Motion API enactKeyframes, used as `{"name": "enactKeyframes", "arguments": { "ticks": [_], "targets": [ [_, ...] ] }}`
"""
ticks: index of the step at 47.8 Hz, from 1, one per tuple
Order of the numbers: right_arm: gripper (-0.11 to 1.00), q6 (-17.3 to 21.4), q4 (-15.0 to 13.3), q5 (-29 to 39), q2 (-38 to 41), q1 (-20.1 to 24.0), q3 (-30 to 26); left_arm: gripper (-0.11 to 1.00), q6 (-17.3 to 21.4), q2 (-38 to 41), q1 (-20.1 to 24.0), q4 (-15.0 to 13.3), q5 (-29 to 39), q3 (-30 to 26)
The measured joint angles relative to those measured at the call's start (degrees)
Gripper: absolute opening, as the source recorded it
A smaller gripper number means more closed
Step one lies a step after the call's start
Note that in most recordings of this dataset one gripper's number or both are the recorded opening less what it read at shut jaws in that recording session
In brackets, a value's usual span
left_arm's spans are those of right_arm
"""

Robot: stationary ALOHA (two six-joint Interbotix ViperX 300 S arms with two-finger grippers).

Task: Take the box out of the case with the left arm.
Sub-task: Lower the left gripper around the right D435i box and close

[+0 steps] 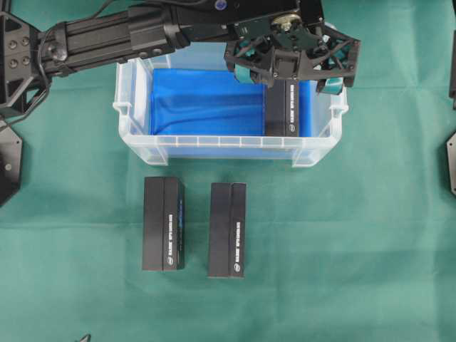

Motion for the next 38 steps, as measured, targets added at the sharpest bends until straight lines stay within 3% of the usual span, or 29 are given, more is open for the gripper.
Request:
{"name": "enactKeyframes", "arguments": {
  "ticks": [24, 38],
  "targets": [
    [0.0, 0.0, 0.0, 0.0, -0.1, 0.0, 0.0, 0.96, -0.1, 0.0, 0.0, 0.1, 0.0, 0.2],
    [0.0, 0.0, -0.1, 0.0, 0.0, 0.0, 0.0, 0.96, -0.4, -0.1, 0.3, 0.8, -2.1, 5.3]
  ]
}}
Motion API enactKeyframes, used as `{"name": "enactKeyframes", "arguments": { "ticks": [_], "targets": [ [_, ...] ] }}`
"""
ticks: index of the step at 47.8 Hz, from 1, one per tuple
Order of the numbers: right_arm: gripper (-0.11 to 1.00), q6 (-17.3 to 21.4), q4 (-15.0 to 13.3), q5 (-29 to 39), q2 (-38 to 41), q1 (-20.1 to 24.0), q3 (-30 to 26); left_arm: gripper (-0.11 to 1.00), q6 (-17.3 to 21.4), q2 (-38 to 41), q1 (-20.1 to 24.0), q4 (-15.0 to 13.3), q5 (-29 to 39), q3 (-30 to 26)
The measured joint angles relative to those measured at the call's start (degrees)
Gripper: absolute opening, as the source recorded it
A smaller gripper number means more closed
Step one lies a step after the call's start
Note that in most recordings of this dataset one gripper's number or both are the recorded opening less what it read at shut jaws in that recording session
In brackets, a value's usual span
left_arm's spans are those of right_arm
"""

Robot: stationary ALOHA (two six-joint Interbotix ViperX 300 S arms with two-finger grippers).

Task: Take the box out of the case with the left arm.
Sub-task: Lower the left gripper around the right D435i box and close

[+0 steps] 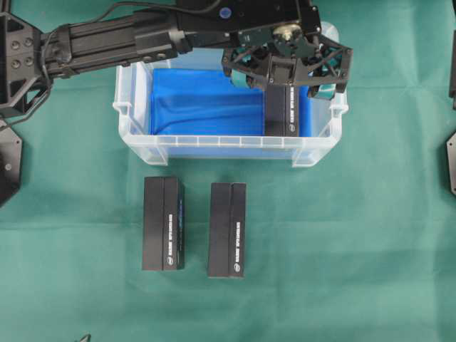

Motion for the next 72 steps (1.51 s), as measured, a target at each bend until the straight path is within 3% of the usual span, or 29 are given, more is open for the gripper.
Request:
{"name": "enactKeyframes", "arguments": {
  "ticks": [28, 52, 72],
  "targets": [
    [0.0, 0.1, 0.1, 0.0, 0.0, 0.0, 0.0, 0.96, -0.1, -2.5, 2.1, 0.5, -13.4, 13.3],
    [0.0, 0.1, 0.1, -0.1, 0.1, 0.0, 0.0, 0.96, -1.5, -2.6, 2.5, 0.6, -20.3, 18.6],
    [0.0, 0.1, 0.1, -0.1, 0.1, 0.0, 0.0, 0.96, -2.3, -2.6, 2.2, 0.6, -22.0, 20.2]
  ]
}}
